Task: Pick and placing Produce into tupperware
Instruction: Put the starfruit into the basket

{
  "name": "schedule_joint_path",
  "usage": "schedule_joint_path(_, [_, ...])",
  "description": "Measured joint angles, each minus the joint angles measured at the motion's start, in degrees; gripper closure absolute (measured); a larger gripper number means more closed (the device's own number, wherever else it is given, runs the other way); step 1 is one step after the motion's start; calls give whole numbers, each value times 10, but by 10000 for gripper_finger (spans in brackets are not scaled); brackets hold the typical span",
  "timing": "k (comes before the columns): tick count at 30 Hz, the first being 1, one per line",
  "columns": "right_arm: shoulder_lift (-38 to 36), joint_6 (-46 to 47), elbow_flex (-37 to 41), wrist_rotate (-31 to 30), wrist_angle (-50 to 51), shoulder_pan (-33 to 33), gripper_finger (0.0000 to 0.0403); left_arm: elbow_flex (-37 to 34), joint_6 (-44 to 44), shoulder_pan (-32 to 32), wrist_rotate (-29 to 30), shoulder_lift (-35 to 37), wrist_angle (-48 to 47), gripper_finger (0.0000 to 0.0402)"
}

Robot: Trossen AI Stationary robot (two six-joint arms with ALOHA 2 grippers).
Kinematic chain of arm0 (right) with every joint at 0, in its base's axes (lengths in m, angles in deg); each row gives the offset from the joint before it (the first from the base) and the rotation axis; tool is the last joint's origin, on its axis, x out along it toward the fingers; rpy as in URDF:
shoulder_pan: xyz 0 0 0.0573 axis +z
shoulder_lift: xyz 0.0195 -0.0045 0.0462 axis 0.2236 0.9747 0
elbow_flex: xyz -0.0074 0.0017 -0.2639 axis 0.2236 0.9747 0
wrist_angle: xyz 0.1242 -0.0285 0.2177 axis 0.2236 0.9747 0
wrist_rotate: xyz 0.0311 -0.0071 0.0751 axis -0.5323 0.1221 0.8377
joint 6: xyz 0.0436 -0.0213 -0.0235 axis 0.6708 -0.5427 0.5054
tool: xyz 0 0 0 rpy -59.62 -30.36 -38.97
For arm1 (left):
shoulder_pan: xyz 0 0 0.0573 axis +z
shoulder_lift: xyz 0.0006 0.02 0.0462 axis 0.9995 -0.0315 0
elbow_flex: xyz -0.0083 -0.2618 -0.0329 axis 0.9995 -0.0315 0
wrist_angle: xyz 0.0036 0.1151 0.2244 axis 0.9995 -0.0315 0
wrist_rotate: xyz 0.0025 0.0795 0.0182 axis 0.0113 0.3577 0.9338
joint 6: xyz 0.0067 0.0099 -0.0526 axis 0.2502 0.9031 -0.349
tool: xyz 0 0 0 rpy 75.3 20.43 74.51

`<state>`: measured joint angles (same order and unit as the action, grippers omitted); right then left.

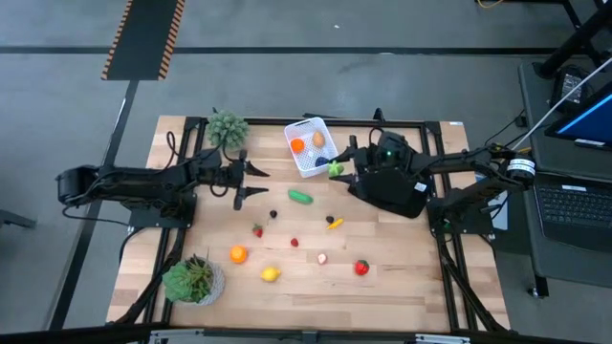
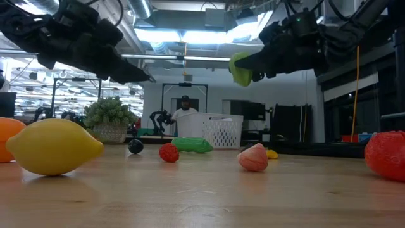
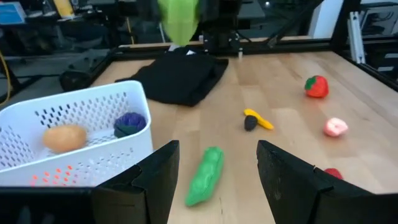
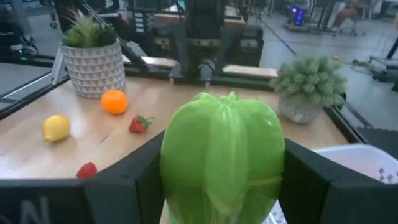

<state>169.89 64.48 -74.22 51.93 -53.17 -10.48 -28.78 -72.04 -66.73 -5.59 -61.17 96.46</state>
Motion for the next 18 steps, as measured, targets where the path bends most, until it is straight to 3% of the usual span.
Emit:
schedule_joint_path(11, [0,-3,0,-99,-28,4,169,0,0,26,-1,-54,41,195])
schedule_joint_path(18, [7,-4,-1,-112,-60,3,169,0,0,27,-1,-56,48,195])
